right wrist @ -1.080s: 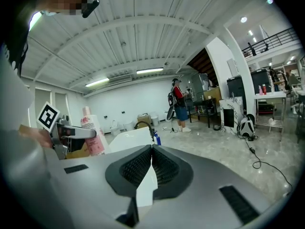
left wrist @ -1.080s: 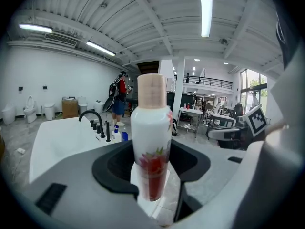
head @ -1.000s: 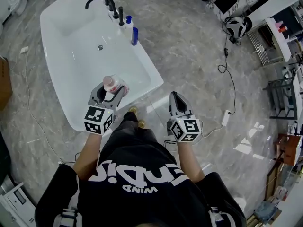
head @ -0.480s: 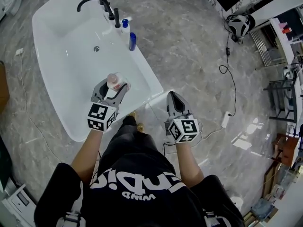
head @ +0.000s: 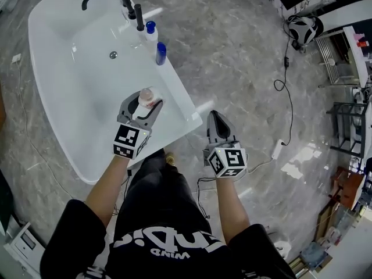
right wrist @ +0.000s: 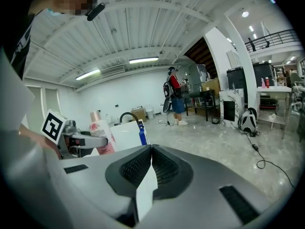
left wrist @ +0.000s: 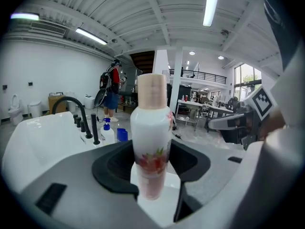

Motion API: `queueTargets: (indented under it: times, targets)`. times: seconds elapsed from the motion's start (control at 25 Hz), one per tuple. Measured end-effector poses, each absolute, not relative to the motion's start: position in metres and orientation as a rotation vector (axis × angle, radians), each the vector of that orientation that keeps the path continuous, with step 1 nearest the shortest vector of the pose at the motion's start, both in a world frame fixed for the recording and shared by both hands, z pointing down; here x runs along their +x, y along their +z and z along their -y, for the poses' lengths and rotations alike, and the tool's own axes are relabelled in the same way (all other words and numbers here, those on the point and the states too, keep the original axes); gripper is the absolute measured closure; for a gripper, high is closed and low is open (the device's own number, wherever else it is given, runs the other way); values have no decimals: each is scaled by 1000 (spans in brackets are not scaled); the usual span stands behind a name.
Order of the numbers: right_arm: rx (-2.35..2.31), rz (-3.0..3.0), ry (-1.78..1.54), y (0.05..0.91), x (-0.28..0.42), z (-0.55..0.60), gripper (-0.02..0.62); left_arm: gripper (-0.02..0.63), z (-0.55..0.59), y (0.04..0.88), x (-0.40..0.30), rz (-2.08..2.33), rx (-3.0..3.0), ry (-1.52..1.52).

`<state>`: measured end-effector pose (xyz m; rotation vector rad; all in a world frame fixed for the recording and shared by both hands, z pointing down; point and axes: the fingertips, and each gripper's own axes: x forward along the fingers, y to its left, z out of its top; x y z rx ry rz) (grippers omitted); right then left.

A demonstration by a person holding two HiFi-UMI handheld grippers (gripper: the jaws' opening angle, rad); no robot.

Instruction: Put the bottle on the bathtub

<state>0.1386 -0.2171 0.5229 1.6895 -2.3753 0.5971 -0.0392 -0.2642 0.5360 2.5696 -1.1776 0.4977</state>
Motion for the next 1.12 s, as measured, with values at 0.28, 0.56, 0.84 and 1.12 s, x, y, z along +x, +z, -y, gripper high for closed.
queueTargets:
  times: [0.28, 0.56, 0.84, 1.12]
  targets:
    - [1663, 2378, 627, 561, 135, 257, 571, 382, 308, 585, -20, 1152, 2584, 501]
    - [1672, 2355, 662, 604, 144, 284, 571, 382, 343, 630, 3, 1123, 2623, 538]
    - [1680, 2336, 708, 638, 149, 301, 571, 382, 371, 671, 21, 1092, 2643, 580]
    - [1677, 2332, 739, 649, 150, 305, 571, 380, 376, 673, 33, 1078, 2691, 599]
